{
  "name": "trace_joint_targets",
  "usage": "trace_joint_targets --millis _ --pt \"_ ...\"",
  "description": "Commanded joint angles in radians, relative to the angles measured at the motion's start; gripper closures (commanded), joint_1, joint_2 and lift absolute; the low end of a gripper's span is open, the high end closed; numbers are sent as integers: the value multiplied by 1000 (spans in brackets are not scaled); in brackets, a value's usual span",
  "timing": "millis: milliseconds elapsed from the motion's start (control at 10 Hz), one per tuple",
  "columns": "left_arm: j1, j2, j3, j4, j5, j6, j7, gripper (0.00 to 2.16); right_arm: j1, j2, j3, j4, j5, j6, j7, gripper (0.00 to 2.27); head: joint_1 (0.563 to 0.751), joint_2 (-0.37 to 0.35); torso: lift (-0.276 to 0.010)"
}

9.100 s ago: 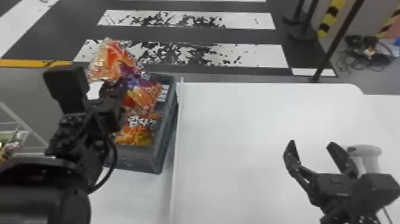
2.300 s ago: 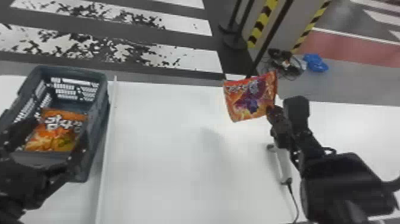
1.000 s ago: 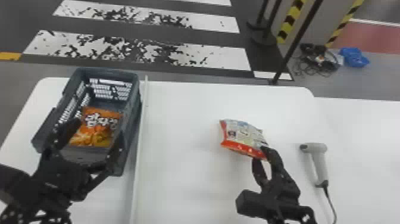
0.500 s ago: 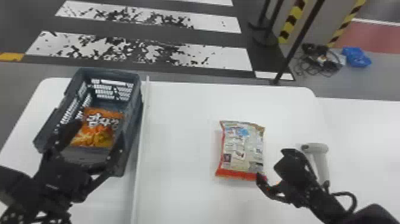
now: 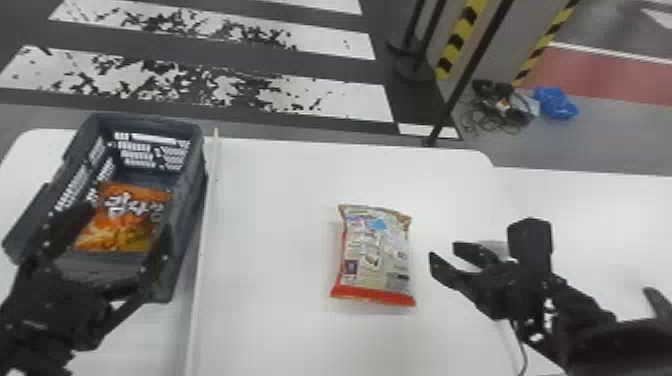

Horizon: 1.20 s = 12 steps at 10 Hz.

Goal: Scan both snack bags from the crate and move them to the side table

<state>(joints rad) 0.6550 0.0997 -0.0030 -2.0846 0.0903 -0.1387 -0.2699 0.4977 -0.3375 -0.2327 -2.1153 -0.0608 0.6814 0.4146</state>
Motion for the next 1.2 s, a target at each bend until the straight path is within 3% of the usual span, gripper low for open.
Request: trace_joint_targets --millis 0,300,700,1100 --pt "0 0 0 1 0 0 0 100 -18 21 -14 1 -76 11 16 2253 695 -235 -75" --pt "5 -5 -2 -3 -1 0 -2 100 -93 71 47 43 -88 -22 72 2253 695 -171 -75" --pt "12 -6 0 -6 -4 0 -2 100 -271 77 156 232 -10 -26 70 2253 695 -111 -75" --pt "14 -11 0 -6 -9 0 -5 107 -415 75 223 471 84 -111 55 2253 695 -102 -75"
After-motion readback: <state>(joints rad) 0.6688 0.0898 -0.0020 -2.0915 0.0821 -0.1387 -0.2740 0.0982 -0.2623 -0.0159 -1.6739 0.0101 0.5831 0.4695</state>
